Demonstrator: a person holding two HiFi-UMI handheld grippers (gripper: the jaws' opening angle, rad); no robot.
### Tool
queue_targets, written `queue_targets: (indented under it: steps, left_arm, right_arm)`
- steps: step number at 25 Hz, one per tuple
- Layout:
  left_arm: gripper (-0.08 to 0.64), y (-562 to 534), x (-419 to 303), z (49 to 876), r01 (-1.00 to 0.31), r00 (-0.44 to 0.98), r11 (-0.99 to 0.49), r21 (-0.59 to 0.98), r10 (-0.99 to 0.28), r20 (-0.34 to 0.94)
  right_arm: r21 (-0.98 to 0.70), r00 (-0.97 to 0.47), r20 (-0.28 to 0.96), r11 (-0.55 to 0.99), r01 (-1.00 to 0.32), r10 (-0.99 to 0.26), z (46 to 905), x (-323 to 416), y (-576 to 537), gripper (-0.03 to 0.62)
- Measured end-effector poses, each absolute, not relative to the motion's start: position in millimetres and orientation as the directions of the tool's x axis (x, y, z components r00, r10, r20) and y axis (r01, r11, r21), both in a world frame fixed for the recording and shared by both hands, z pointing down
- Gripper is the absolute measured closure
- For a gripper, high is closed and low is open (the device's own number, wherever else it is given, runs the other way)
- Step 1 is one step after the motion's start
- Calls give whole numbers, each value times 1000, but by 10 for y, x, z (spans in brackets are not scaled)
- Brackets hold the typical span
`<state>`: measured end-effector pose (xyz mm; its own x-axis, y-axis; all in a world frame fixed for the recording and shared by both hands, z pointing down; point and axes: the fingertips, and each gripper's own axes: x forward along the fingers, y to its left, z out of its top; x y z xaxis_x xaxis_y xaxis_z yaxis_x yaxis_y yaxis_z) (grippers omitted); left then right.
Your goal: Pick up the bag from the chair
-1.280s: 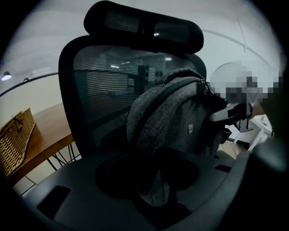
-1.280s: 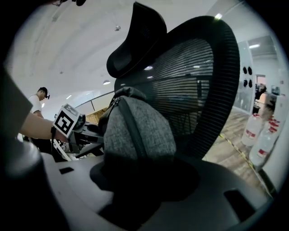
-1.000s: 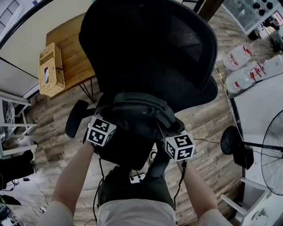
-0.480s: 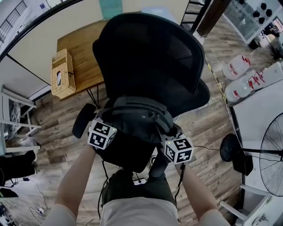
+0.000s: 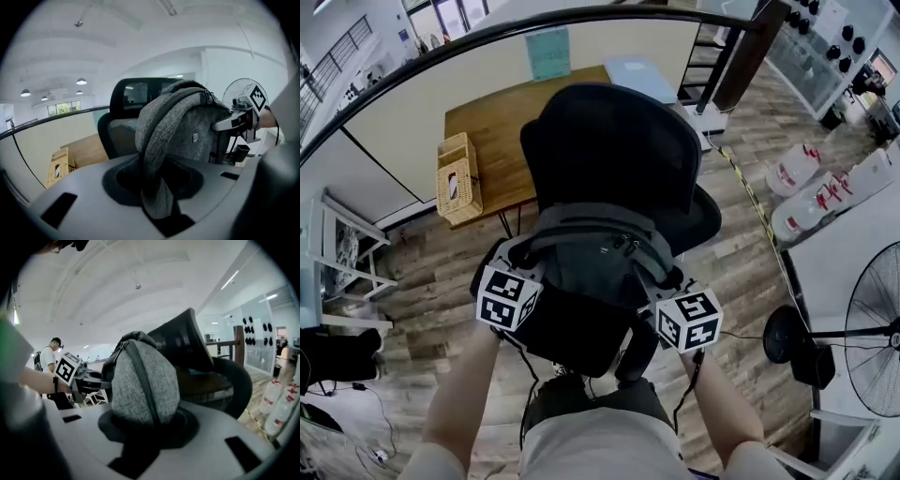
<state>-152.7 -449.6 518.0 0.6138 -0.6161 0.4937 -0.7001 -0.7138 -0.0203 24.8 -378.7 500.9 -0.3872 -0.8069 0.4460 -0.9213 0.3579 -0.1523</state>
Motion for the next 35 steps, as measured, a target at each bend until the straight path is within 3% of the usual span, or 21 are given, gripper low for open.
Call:
queue_targets:
  steps: [19, 30, 35]
  left_arm:
    - [448, -3821, -1912, 2740, -759, 602, -612, -220, -790, 119]
    - [448, -3272, -2060, 2555, -792, 580, -577, -198, -813, 49]
    - [450, -3094, -2080, 2672, -804, 561, -566, -181, -824, 83]
  right_arm:
    - [17, -475, 167, 484, -875, -864, 2712, -31, -3416, 468]
    - [42, -525, 121, 533, -845, -842, 2425, -160, -2944, 468]
    - [8, -540, 126, 545, -838, -832, 2575, -168, -2818, 467]
